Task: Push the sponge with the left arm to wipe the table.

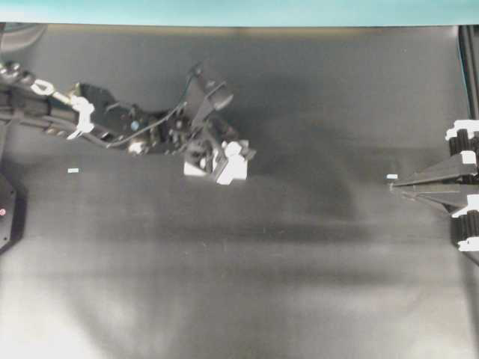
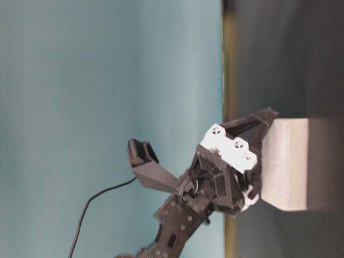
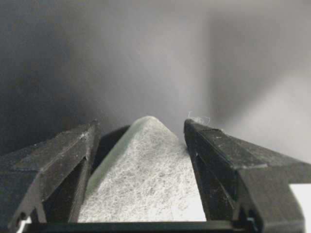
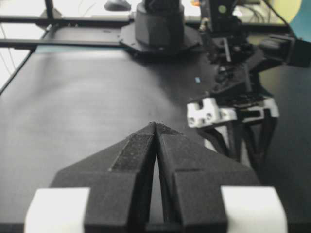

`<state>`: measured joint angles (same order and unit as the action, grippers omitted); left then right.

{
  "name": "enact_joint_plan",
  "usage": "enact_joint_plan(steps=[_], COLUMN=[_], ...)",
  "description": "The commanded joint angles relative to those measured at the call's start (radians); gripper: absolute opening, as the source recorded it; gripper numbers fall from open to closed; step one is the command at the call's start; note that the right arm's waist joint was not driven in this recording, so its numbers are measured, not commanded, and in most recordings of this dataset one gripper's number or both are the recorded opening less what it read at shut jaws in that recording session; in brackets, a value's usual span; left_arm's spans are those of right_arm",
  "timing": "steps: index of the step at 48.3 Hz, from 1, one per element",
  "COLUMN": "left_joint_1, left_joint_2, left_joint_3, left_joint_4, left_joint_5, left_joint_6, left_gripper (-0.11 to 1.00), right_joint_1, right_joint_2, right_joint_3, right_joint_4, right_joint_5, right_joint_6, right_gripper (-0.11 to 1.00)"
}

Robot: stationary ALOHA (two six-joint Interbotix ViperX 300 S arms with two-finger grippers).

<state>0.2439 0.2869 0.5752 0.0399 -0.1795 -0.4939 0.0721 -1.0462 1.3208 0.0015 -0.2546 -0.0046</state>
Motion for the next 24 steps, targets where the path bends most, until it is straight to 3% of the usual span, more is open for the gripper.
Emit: enact_joint_plan(steps=[1,17,24], left_joint_1=[-0.040,-0.123,-0.155], left_joint_2=[-0.032,-0.100,-0.135], left_joint_3=[0.021,0.137,0.173], left_joint_4=[0.003,0.003,0.003], left_joint_5=[-0.011,-0.058,-0.060], left_joint_6=[-0.032,-0.124,-0.133], left_gripper=[0.67,0.67,0.67], right_joint_1=[0.000,0.000,0.000], right_joint_2=[-0.003,-0.011,-0.012], right_joint_3=[-0.003,0.000,0.002], right_joint_4=[0.002,0.002,0.002], right_joint_5=[-0.003,0.002,0.002], right_joint_6=[-0.008,-0.008,-0.006], right_gripper=[0.00,0.00,0.00])
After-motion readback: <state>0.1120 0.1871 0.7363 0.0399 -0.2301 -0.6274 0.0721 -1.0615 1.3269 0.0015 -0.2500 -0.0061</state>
